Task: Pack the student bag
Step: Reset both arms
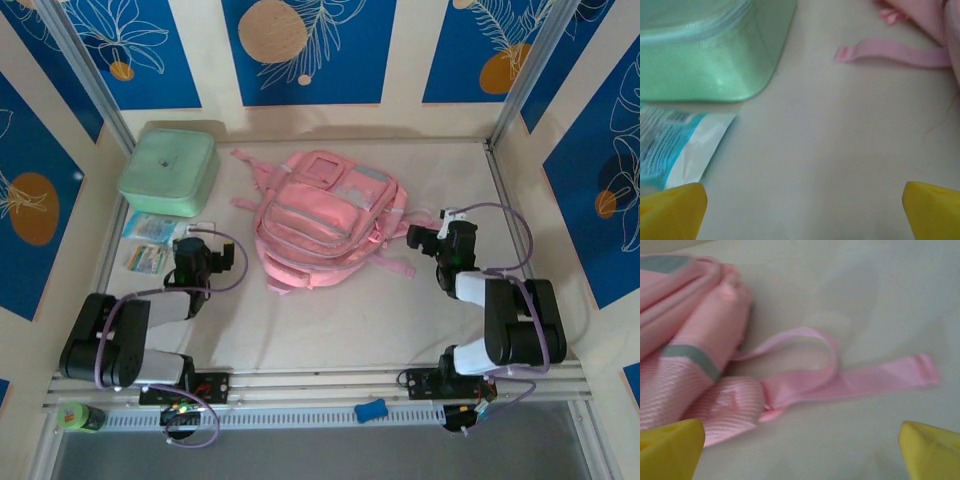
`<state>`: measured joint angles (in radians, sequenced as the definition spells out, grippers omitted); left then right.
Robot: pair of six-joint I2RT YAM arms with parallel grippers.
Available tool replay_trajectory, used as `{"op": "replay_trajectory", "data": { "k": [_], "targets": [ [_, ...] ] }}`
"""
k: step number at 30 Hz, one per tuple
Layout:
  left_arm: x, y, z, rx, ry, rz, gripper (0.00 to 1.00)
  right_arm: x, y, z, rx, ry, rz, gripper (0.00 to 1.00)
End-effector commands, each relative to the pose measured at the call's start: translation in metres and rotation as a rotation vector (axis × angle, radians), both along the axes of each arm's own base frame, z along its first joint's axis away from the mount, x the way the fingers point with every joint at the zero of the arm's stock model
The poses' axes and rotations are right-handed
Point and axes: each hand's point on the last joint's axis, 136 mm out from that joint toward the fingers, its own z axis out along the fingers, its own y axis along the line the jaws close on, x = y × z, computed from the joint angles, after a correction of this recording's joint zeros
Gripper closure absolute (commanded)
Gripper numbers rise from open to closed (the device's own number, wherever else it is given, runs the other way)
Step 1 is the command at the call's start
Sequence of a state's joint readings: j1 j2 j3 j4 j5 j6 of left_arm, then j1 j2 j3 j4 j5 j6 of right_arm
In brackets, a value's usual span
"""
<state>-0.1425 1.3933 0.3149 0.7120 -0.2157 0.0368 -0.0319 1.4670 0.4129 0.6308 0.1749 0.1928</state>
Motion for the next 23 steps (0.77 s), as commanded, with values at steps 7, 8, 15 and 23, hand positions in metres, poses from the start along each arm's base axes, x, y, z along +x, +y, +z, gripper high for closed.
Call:
{"op": "replay_trajectory", "data": {
  "k": [7, 8, 15, 23],
  "targets": [
    [0.037, -0.006, 0.012, -0.082, -0.103, -0.105, 0.01, 0.016, 0.027, 0.020, -0.049, -0.131, 0.142, 0.01],
    [0.036, -0.005, 0.011, -0.089, -0.099, -0.102, 0.01, 0.015, 0.027, 0.020, -0.050, -0.135, 0.142, 0.01],
    [0.035, -0.005, 0.011, -0.085, -0.105, -0.100, 0.01, 0.016, 0.027, 0.020, -0.047, -0.130, 0.147, 0.01],
    [0.035, -0.005, 0.012, -0.086, -0.108, -0.101, 0.01, 0.016, 0.028, 0.020, -0.043, -0.132, 0.152, 0.01]
  ]
}}
